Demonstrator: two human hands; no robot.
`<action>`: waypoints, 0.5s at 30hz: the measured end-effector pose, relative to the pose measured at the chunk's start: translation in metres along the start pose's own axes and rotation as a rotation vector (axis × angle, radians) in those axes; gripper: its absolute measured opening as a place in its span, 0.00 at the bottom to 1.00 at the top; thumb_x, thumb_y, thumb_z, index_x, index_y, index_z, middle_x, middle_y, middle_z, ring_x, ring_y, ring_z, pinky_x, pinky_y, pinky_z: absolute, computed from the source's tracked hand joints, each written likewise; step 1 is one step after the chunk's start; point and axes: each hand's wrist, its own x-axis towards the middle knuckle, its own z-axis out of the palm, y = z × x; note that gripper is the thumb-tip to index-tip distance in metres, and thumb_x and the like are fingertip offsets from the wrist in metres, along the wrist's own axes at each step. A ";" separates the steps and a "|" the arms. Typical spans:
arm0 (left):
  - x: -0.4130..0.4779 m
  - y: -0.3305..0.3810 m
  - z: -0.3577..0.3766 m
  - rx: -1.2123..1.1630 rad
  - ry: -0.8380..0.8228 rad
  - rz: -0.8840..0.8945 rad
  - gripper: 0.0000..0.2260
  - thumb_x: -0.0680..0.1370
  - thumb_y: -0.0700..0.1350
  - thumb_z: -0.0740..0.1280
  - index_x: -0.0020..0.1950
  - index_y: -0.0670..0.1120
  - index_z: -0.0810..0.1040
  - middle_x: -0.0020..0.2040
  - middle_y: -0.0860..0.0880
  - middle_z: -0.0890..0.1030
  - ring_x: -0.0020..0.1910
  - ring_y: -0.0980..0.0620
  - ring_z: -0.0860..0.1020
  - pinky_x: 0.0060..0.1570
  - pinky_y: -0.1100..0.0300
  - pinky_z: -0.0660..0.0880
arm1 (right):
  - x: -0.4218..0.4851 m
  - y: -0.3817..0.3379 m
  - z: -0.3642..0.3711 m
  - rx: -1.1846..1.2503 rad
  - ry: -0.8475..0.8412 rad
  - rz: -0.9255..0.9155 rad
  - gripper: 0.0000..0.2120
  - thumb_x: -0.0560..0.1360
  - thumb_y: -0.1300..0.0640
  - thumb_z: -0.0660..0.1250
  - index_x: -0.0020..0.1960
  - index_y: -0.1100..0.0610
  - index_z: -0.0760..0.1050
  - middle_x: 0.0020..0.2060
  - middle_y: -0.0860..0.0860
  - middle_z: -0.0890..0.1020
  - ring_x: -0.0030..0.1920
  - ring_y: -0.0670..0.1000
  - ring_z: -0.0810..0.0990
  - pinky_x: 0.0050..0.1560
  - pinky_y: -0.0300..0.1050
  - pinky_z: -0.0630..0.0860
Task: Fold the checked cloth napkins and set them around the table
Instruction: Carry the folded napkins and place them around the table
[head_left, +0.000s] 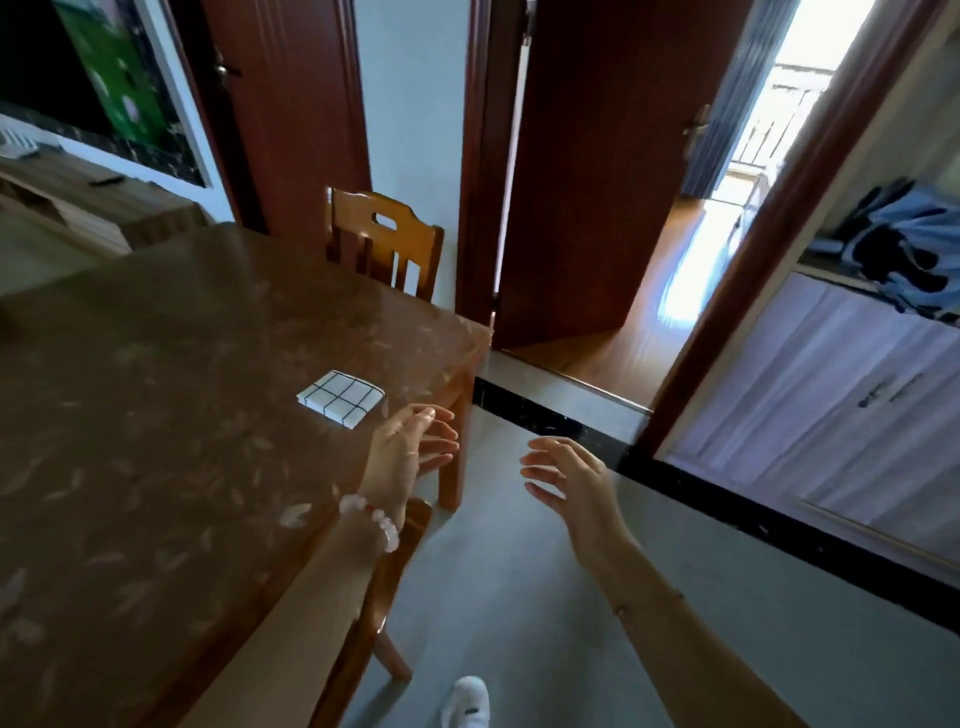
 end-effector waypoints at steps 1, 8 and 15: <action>0.015 0.001 -0.002 -0.004 0.032 -0.001 0.11 0.81 0.42 0.55 0.46 0.42 0.76 0.41 0.45 0.80 0.43 0.48 0.79 0.45 0.58 0.77 | 0.018 -0.004 0.006 -0.007 -0.027 0.019 0.08 0.78 0.60 0.60 0.47 0.61 0.77 0.40 0.55 0.81 0.42 0.50 0.80 0.43 0.40 0.76; 0.094 0.004 -0.029 -0.097 0.256 -0.019 0.11 0.80 0.41 0.57 0.45 0.42 0.78 0.38 0.46 0.80 0.40 0.49 0.79 0.42 0.58 0.75 | 0.126 -0.018 0.063 -0.068 -0.210 0.097 0.08 0.77 0.62 0.61 0.43 0.60 0.79 0.36 0.53 0.81 0.38 0.49 0.79 0.42 0.40 0.76; 0.123 -0.001 -0.061 -0.261 0.575 -0.093 0.11 0.80 0.39 0.59 0.42 0.41 0.78 0.35 0.44 0.80 0.32 0.53 0.79 0.39 0.57 0.75 | 0.201 -0.001 0.124 -0.134 -0.411 0.212 0.11 0.79 0.63 0.58 0.44 0.61 0.78 0.32 0.53 0.80 0.33 0.48 0.79 0.37 0.38 0.75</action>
